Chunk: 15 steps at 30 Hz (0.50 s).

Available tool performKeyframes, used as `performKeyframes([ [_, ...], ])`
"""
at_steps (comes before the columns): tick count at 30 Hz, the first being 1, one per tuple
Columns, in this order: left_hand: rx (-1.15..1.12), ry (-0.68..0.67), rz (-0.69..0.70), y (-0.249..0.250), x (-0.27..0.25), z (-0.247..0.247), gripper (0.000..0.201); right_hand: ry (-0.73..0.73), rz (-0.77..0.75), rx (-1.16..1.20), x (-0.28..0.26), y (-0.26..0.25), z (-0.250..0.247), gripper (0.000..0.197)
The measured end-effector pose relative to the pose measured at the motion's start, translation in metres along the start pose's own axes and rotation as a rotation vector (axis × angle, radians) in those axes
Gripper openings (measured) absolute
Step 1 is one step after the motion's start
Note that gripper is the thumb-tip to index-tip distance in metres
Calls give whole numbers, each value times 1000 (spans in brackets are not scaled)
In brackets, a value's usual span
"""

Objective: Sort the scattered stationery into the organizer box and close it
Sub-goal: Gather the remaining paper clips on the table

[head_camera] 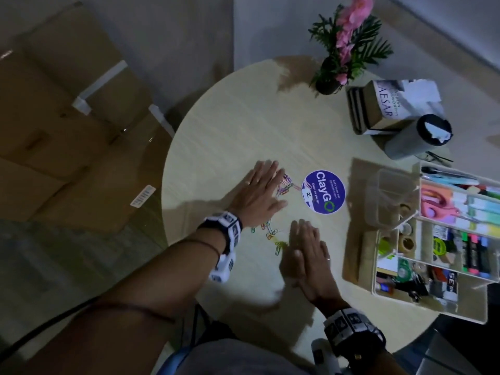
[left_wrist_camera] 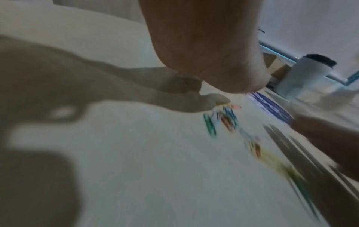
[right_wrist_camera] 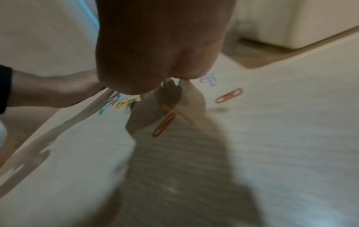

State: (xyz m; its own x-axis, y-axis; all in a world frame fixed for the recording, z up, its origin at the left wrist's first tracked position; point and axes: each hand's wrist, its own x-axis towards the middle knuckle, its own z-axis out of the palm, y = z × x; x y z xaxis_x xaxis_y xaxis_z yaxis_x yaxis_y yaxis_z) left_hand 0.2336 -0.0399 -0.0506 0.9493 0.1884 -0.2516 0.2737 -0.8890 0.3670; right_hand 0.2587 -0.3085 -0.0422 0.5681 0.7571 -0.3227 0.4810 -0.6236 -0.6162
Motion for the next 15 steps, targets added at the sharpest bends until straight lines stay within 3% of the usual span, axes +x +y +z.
performKeyframes([
  [3, 26, -51, 36, 0, 43, -18, 89, 197, 97, 114, -22, 31, -19, 63],
  [5, 75, -103, 123, 6, 59, -21, 89, 227, 64, 94, -41, 50, -28, 62],
  [9, 153, -133, 248, 19, 52, 2, 89, 34, 5, 11, -79, 75, -24, 73],
  [15, 216, -78, 388, 47, -8, 38, 85, -63, 165, -315, -98, 67, 7, 91],
])
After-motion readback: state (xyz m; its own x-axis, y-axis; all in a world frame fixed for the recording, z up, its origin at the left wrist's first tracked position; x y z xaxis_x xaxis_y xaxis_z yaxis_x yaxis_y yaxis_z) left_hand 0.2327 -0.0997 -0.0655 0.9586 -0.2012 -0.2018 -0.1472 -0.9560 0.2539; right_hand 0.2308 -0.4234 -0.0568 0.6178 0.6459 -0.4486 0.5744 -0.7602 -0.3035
